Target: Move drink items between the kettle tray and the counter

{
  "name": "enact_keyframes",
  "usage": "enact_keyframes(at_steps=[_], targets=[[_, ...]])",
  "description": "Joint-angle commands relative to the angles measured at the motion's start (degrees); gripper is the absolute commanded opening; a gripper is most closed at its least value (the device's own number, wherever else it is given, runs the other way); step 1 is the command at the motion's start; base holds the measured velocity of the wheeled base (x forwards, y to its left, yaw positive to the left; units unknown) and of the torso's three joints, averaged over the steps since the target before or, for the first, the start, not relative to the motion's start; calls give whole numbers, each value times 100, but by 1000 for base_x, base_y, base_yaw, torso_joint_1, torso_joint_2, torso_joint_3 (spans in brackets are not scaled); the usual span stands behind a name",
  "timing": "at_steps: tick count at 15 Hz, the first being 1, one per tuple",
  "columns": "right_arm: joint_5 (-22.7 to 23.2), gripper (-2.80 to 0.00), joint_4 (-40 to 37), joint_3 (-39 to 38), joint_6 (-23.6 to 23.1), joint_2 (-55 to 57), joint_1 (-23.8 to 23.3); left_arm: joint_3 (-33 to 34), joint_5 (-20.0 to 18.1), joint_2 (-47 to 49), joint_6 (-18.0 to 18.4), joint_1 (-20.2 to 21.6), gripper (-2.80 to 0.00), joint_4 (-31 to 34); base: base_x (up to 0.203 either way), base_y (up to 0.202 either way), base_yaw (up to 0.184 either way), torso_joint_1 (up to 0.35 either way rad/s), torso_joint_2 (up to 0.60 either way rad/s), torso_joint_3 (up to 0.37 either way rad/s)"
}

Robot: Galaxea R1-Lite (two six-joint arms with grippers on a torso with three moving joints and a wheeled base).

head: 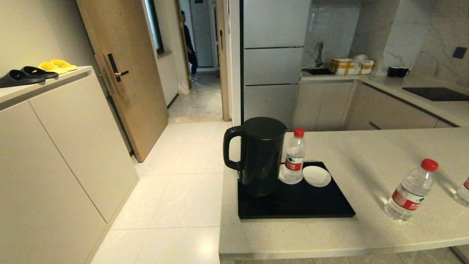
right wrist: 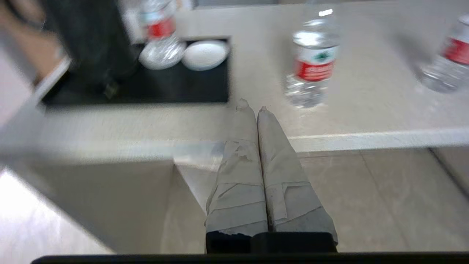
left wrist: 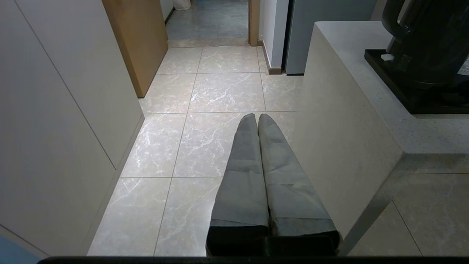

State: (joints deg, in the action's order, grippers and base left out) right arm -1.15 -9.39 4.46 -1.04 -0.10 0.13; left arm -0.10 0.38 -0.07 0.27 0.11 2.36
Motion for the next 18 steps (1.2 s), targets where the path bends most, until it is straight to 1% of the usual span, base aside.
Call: enact_keyframes(at_steps=[1,3,9,18], targets=[[133,-280,124,-160,-176,10,4,1,-2,7,0,0,-280,1,0,0,0,0,0,0],[133,-280,313,-206,-62,10,4,1,6,7,0,-2,-280,1,0,0,0,0,0,0],[116,-280,332,-209,68,10,4,1,-3,7,0,-1,-280,1,0,0,0,0,0,0],[107,-280,341,-209,95,10,4,1,-2,7,0,7,-280,1,0,0,0,0,0,0]])
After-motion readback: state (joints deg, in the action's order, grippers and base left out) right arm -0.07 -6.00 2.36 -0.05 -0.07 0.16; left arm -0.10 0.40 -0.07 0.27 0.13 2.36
